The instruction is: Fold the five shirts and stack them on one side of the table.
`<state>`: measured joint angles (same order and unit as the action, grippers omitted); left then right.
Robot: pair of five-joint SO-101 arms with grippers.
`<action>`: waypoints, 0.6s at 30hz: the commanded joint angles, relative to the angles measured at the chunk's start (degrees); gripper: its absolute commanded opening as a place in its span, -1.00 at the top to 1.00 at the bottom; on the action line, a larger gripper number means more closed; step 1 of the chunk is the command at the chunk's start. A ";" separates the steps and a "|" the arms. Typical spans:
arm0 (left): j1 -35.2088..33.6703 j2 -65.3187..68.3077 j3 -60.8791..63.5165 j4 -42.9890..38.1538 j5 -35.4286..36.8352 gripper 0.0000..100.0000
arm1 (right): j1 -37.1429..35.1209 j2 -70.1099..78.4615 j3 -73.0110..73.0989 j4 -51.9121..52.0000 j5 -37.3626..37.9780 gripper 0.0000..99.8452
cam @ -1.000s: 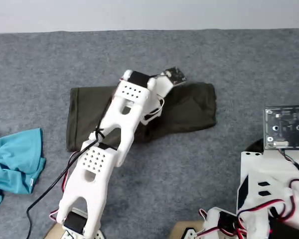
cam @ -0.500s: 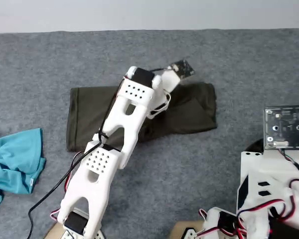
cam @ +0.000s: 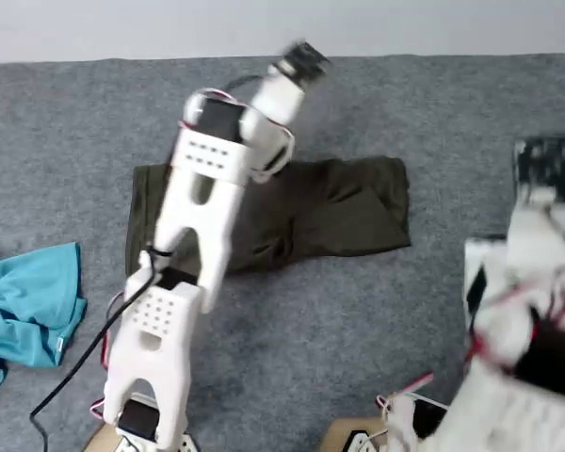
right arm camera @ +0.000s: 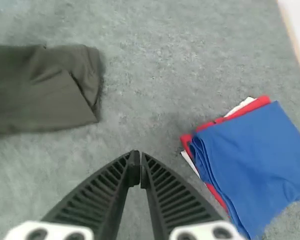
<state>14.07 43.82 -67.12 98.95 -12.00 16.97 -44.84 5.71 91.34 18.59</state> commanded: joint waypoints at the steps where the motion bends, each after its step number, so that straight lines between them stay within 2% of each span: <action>1: -4.04 -7.65 -2.07 1.67 6.77 0.73 | -6.11 11.47 -0.44 -8.48 -1.93 0.97; 4: -7.12 -10.99 -0.04 1.67 9.58 0.73 | -11.56 21.67 -0.79 -16.04 -2.37 0.97; 11: -13.10 -21.19 12.00 1.67 9.49 0.89 | -18.68 39.87 -0.79 -34.51 -2.02 0.97; 18: -18.64 -32.00 26.86 1.58 9.49 0.90 | -20.26 54.55 -0.79 -49.27 1.85 0.98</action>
<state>-2.81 18.24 -44.35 99.21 -2.95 -3.25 6.33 5.80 47.12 18.33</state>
